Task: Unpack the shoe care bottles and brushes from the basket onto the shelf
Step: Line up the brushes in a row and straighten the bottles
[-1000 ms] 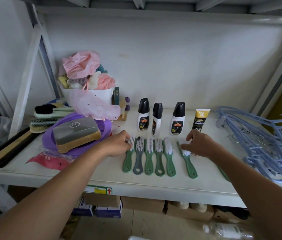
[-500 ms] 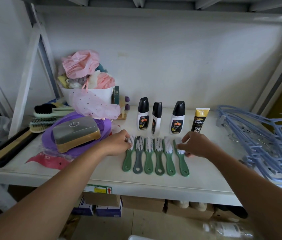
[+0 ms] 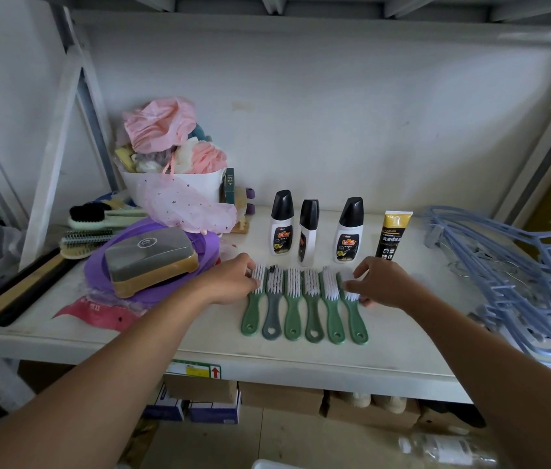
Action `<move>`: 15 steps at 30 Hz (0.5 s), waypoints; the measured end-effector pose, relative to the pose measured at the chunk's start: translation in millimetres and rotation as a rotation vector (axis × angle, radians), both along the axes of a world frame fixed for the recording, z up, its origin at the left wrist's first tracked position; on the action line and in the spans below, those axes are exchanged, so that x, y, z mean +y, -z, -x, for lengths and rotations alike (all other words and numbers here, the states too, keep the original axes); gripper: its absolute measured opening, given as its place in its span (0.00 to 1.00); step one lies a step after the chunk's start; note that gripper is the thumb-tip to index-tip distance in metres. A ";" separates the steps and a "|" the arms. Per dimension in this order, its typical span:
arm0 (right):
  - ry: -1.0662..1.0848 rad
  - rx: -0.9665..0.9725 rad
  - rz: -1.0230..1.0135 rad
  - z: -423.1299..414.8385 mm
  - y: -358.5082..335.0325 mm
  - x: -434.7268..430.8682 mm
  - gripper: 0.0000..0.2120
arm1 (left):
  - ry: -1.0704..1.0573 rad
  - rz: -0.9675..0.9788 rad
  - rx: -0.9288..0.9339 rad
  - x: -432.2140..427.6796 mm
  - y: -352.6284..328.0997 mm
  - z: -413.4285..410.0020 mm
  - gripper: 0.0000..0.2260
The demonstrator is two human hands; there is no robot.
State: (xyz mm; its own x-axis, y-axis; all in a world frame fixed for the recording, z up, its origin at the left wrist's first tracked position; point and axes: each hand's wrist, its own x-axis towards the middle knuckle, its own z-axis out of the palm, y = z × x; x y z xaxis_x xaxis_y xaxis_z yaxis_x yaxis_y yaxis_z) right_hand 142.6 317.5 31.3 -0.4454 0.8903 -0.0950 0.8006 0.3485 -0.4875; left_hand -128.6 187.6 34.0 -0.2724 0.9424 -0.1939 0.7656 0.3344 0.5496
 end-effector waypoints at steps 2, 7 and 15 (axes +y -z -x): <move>0.005 0.006 -0.001 0.9 0.0 0.0 0.15 | -0.001 -0.003 0.005 0.5 0.4 -0.2 0.20; 0.001 0.003 0.002 1.0 -0.7 -0.3 0.14 | -0.002 -0.003 0.006 0.0 0.2 0.4 0.20; 0.010 0.010 0.039 2.0 -6.7 -4.1 0.15 | -0.001 -0.005 0.010 1.5 1.9 1.5 0.20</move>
